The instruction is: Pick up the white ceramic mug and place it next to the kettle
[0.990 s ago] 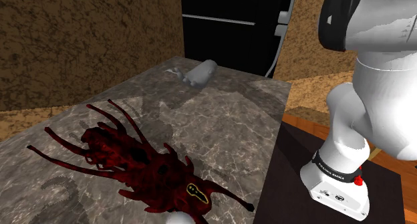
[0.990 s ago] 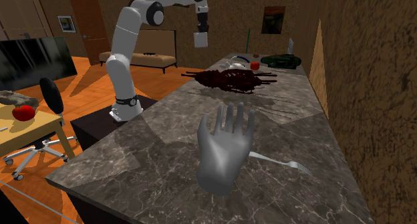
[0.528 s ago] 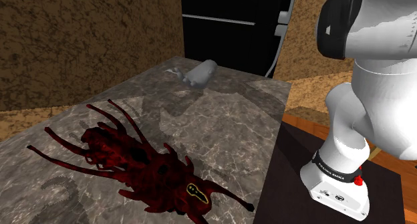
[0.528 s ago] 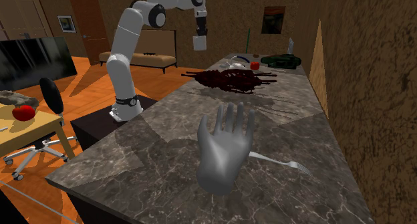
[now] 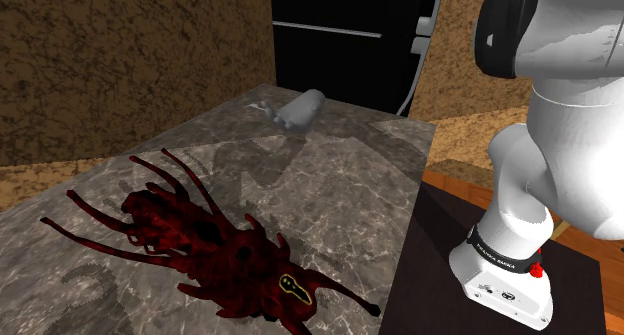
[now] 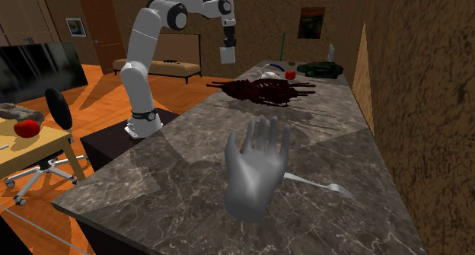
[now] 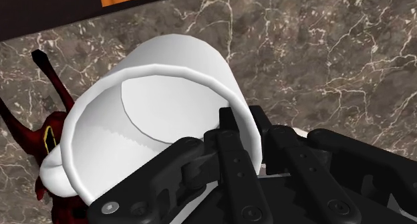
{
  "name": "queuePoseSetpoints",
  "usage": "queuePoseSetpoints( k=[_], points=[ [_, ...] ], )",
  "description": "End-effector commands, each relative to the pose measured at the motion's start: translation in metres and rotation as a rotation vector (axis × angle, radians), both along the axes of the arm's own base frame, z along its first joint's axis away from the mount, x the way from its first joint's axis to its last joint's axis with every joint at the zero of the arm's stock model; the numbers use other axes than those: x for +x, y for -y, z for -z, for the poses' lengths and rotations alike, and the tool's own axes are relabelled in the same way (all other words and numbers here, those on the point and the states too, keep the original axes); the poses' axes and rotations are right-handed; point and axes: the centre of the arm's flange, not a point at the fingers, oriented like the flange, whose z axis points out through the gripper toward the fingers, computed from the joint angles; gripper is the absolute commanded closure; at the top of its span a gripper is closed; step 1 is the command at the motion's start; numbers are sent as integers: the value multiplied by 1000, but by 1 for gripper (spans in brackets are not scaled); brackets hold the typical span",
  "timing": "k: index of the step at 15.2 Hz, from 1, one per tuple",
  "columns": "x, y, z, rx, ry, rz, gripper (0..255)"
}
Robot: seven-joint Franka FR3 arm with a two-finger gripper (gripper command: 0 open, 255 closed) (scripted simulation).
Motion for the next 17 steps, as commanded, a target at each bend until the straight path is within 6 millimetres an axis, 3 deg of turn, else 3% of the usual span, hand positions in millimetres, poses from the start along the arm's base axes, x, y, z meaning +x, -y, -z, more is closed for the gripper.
queuePoseSetpoints(
  k=[1, 17],
  points=[
    [-1, -2, 12, 1, 0, 0, 255],
    [-1, -2, 96, 1, 0, 0, 255]
  ],
)
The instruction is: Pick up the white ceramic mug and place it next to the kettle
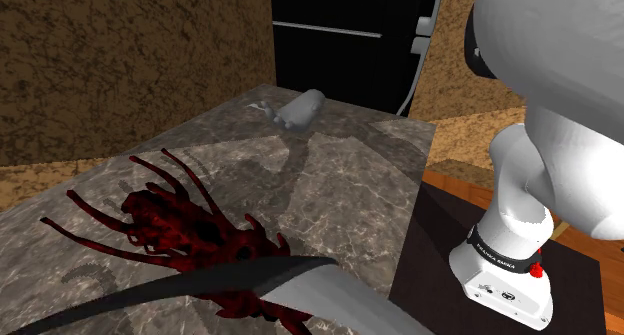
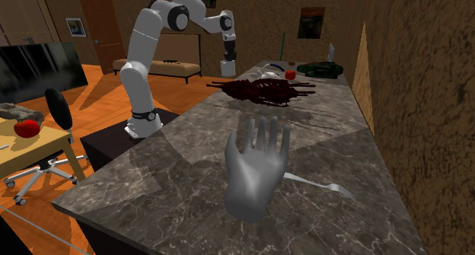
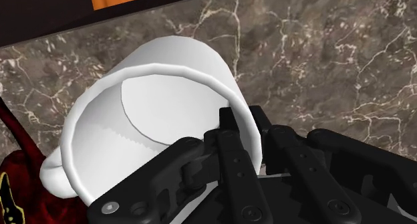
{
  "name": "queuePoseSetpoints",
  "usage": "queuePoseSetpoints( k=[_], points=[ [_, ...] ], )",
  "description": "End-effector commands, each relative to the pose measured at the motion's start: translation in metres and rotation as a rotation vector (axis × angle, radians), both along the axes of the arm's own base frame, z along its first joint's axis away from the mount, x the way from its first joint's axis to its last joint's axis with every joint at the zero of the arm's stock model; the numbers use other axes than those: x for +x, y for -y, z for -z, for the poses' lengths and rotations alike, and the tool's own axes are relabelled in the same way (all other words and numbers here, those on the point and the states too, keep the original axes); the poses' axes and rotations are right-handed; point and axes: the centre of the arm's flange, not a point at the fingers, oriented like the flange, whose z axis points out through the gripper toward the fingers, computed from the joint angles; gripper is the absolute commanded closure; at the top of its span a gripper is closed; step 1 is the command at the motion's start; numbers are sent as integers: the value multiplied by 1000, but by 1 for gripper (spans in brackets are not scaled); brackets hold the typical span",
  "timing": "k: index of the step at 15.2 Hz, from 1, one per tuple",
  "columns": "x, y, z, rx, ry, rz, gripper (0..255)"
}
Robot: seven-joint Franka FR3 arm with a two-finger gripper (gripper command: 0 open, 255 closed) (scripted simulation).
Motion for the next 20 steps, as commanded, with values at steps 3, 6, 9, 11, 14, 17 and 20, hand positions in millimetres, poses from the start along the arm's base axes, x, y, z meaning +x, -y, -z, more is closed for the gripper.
queuePoseSetpoints(
  k=[3, 6, 9, 11, 14, 17, 20],
  points=[
    [0, 0, 22, 1, 0, 0, 255],
    [0, 0, 38, 1, 0, 0, 255],
    [0, 0, 54, 1, 0, 0, 255],
    [0, 0, 64, 1, 0, 0, 255],
    [0, 0, 80, 1, 0, 0, 255],
    [0, 0, 82, 1, 0, 0, 255],
    [0, 0, 82, 1, 0, 0, 255]
  ],
)
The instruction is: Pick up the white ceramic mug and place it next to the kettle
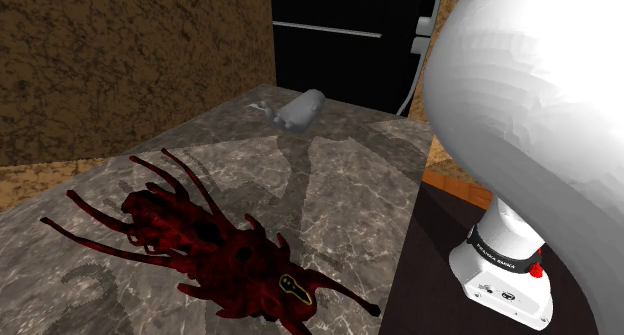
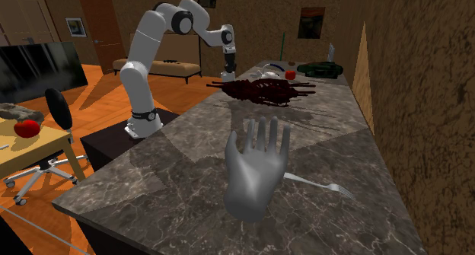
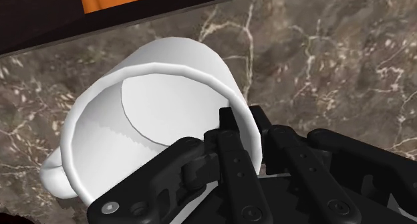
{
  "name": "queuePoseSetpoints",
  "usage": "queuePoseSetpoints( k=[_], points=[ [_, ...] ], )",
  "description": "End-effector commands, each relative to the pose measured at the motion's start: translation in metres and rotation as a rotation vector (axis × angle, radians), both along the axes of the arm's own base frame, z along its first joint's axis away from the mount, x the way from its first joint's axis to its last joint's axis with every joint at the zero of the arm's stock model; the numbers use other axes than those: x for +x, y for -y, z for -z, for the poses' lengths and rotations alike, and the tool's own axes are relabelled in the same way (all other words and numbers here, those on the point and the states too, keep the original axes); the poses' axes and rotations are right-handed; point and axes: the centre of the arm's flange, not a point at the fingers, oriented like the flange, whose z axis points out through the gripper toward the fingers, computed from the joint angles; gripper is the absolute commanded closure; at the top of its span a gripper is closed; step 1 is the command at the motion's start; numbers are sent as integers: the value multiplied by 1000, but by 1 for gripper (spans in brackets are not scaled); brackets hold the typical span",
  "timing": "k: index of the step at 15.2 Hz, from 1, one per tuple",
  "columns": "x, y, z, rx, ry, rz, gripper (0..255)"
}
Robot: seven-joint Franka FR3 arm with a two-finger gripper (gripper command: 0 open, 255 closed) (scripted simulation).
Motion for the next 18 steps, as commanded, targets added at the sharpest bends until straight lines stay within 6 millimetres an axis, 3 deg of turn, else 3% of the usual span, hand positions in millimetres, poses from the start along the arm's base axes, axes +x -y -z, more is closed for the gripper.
queuePoseSetpoints(
  k=[1, 2, 3, 8, 12, 18],
  points=[
    [0, 0, 0, 0, 0, 0, 255],
    [0, 0, 0, 0, 0, 0, 255],
    [0, 0, 0, 0, 0, 0, 0],
    [0, 0, 0, 0, 0, 0, 0],
    [-6, -1, -50, 0, 0, 0, 0],
    [-6, -1, -50, 0, 0, 0, 0]
  ],
)
